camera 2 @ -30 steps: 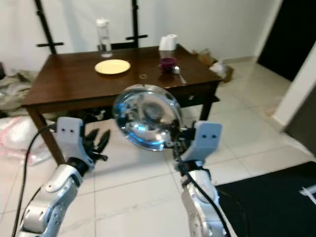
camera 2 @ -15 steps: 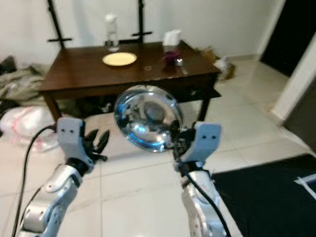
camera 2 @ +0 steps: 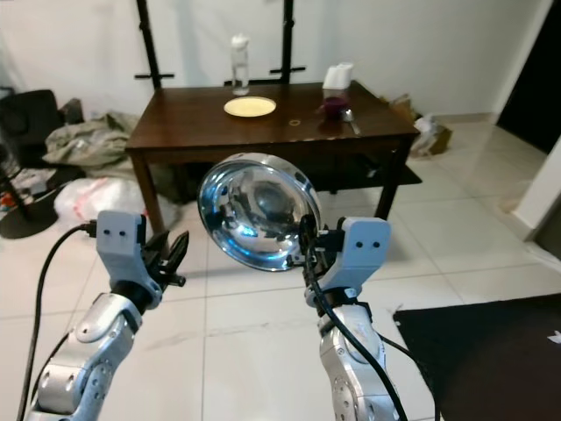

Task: Setting the table

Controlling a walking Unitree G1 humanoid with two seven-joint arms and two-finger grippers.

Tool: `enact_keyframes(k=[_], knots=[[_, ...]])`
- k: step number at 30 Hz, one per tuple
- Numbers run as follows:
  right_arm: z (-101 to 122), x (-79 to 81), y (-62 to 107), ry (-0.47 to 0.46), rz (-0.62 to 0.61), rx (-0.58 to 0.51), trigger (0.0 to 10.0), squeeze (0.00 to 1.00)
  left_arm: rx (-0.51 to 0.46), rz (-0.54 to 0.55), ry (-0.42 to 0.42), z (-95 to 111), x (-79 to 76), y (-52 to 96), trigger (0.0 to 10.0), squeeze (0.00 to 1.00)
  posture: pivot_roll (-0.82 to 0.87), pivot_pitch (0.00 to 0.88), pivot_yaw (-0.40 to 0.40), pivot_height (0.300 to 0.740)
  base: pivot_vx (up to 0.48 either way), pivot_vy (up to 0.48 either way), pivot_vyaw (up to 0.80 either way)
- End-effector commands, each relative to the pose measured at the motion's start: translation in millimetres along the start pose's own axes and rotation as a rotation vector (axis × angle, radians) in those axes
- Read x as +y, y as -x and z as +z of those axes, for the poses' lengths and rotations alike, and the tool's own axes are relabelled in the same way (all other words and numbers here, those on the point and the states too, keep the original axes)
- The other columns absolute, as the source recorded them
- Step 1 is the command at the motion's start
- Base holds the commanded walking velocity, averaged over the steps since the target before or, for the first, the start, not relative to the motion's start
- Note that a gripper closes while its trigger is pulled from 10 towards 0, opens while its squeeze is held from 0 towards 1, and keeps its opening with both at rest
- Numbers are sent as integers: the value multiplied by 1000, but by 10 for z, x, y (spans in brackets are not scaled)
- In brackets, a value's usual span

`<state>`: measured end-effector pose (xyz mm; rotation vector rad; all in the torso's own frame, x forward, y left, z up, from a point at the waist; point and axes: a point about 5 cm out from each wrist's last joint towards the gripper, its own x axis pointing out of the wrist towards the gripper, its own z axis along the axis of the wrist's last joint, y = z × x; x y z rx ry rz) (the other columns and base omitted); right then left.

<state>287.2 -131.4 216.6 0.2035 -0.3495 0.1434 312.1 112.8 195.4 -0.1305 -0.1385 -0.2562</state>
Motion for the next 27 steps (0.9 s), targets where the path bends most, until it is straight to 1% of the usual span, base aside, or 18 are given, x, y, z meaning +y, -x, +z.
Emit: enact_keyframes(k=[1, 14, 16, 17, 18, 19, 20, 21, 23, 24, 25, 27], knots=[[44, 29, 0, -3, 7, -24, 10000, 0, 26, 13, -12, -40, 25, 4, 10000, 0, -49, 43, 99, 740, 0, 0, 0], [6, 37, 10, 12, 18, -3, 10000, 0, 39, 24, -21, -60, 40, 2, 10000, 0, -47, 44, 101, 740, 0, 0, 0], [-75, 19, 34, 15, 21, 25, 10000, 0, 67, 46, -46, -151, 90, 31, 10000, 0, -47, 44, 101, 740, 0, 0, 0], [-75, 19, 34, 15, 21, 25, 10000, 0, 67, 46, -46, -151, 90, 31, 10000, 0, -47, 44, 101, 740, 0, 0, 0], [-117, 10, 48, 16, 21, 39, 10000, 0, 81, 57, -60, -196, 117, 47, 10000, 0, -45, 46, 101, 740, 0, 0, 0], [-213, -18, 84, 25, 16, 71, 10000, 0, 114, 66, -81, -296, 155, 81, 10000, 0, -40, 47, 99, 740, 0, 0, 0], [-213, -18, 84, 25, 16, 71, 10000, 0, 114, 66, -81, -296, 155, 81, 10000, 0, -40, 47, 99, 740, 0, 0, 0], [-487, -152, 215, 59, -26, 172, 10000, 0, 205, 59, -137, -570, 211, 195, 10000, 0, -40, 47, 98, 740, 0, 0, 0], [-698, -302, 337, 86, -75, 257, 10000, 0, 273, 47, -167, -766, 247, 294, 10000, 0, -40, 47, 98, 740, 0, 0, 0], [-698, -302, 337, 86, -75, 257, 10000, 0, 273, 47, -167, -766, 247, 294, 10000, 0, -40, 47, 98, 740, 0, 0, 0], [-760, -356, 376, 93, -94, 284, 10000, 0, 293, 42, -175, -819, 257, 323, 10000, 0, -40, 47, 98, 740, 0, 0, 0], [-954, -525, 519, 124, -144, 369, 10000, 0, 348, 43, -188, -971, 315, 417, 10000, 0, -35, 45, 99, 740, 0, 0, 0]])
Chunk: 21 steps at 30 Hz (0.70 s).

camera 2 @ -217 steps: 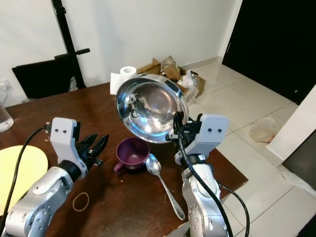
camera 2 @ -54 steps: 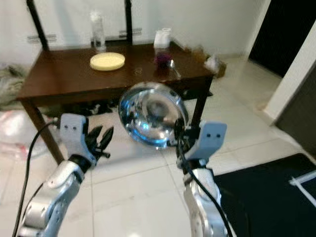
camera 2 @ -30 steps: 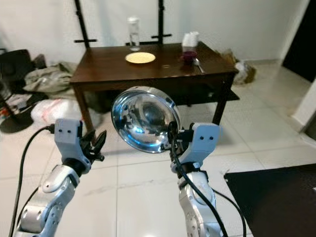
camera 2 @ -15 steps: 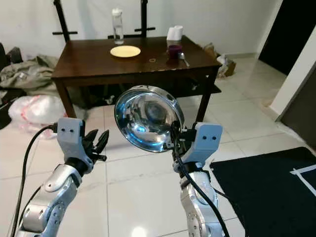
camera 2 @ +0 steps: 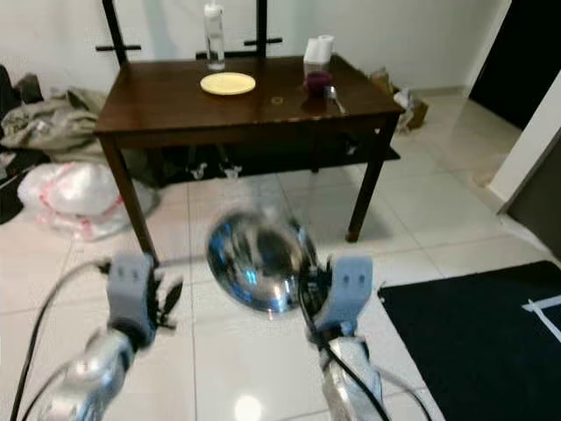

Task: Setting the table

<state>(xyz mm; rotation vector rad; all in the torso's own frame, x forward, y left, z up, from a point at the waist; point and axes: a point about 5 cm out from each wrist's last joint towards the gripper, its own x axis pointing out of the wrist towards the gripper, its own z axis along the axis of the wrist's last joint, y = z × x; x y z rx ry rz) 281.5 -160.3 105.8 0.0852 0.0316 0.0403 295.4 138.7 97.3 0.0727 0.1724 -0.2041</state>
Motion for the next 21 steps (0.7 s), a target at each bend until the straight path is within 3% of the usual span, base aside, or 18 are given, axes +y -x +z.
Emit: enact_keyframes(k=[1, 7, 21], knots=[[-202, -157, 71, 29, -52, 49, 10000, 0, 53, -9, -34, -200, 25, 50, 10000, 0, -35, 45, 99, 740, 0, 0, 0], [-412, -241, 160, -3, -88, 112, 10000, 0, 101, -17, -44, -375, 57, 128, 10000, 0, -32, 43, 99, 740, 0, 0, 0], [-614, -272, 180, -52, -125, 149, 10000, 0, 134, 26, -50, -565, 95, 148, 10000, 0, -34, 42, 100, 740, 0, 0, 69]])
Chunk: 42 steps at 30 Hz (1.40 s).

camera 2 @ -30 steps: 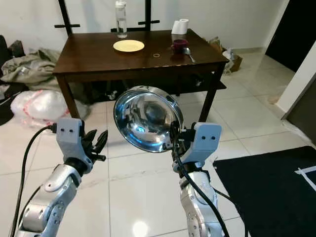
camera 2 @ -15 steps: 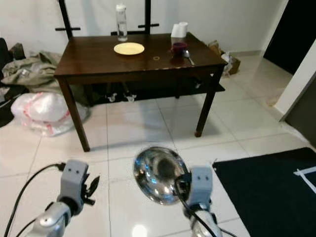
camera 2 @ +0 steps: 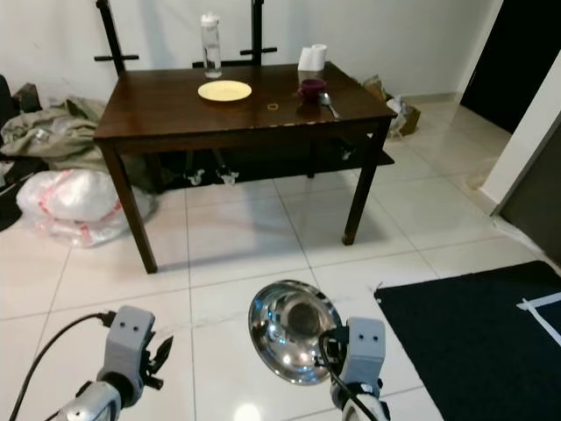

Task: Setting the table

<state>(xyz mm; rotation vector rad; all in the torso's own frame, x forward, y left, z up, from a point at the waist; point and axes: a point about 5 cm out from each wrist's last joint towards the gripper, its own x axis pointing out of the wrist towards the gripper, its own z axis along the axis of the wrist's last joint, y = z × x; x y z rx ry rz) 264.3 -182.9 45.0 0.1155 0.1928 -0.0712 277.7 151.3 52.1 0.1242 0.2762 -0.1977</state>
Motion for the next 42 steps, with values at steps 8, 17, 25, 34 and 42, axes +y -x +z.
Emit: enact_keyframes(k=[8, 17, 25, 34, 42], knots=[[-84, -42, 20, -21, -39, 5, 10000, 0, 21, 33, -12, -101, 42, 30, 10000, 0, -30, 48, 103, 740, 0, 0, 749], [-87, -65, -4, -16, -52, -3, 10000, 0, 13, 56, 2, -108, 61, 24, 10000, 0, -27, 54, 100, 740, 0, 0, 799], [-88, -62, -10, -13, -51, -8, 10000, 0, 15, 72, 4, -106, 78, 22, 10000, 0, -25, 59, 101, 740, 0, 0, 798], [-94, -48, -17, -17, -52, -14, 10000, 0, 9, 99, 1, -91, 111, 1, 10000, 0, -24, 61, 106, 740, 0, 0, 796], [-99, -43, -17, -18, -51, -16, 10000, 0, 12, 138, 10, -87, 143, -17, 10000, 0, -25, 62, 106, 740, 0, 0, 798]])
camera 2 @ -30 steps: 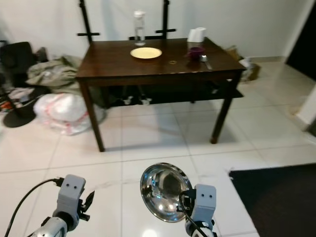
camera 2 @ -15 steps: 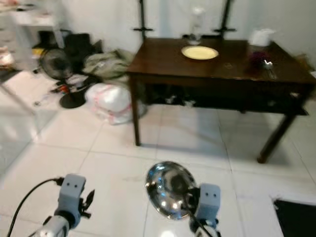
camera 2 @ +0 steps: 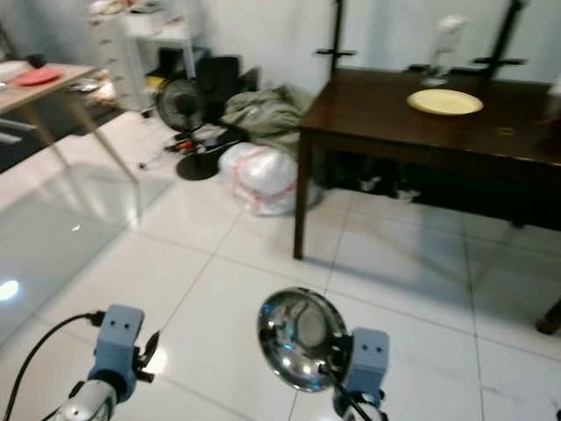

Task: Setting the table

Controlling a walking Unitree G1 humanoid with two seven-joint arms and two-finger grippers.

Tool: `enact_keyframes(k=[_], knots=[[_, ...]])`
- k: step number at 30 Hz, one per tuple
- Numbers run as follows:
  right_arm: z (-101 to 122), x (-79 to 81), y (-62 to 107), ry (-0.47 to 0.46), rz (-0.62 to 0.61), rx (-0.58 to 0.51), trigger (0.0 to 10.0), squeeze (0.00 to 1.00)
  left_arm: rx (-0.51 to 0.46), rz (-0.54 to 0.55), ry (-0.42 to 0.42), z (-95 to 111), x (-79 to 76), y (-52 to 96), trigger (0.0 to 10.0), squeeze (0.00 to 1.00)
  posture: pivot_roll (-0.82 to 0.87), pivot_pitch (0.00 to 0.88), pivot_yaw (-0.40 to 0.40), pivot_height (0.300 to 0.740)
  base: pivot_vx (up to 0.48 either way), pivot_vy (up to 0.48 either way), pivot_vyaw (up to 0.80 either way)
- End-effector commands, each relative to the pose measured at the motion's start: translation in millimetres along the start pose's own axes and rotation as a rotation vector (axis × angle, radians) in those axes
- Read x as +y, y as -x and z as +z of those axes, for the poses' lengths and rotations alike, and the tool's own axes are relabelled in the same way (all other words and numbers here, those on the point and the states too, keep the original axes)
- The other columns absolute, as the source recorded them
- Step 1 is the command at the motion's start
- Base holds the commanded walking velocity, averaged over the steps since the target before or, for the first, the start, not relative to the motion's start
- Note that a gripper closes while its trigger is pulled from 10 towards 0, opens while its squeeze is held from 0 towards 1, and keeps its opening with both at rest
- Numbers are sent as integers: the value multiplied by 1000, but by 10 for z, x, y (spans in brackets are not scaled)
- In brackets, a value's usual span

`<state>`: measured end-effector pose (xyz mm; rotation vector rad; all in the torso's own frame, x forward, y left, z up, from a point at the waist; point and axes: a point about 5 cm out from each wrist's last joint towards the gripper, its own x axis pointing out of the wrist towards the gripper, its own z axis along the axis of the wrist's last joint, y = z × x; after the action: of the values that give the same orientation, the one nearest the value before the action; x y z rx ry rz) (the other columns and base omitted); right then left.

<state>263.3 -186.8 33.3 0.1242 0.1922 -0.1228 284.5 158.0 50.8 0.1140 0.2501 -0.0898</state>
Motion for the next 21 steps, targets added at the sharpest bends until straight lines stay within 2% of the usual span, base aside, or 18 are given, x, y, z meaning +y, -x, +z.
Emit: enact_keyframes(k=[1, 18, 21], knots=[[12, 10, -2, -5, 0, -13, 10000, 0, 33, 37, -13, -80, 74, 31, 10000, 0, -25, 62, 106, 740, 0, 0, 800], [14, 14, -6, -6, 1, -17, 10000, 0, 37, 120, 9, -72, 143, -11, 10000, 0, -27, 62, 108, 740, 0, 0, 798], [41, 25, -5, 1, 16, -37, 10000, 0, 35, 149, 9, -73, 171, -21, 10000, 0, -27, 62, 108, 740, 347, 0, 796]])
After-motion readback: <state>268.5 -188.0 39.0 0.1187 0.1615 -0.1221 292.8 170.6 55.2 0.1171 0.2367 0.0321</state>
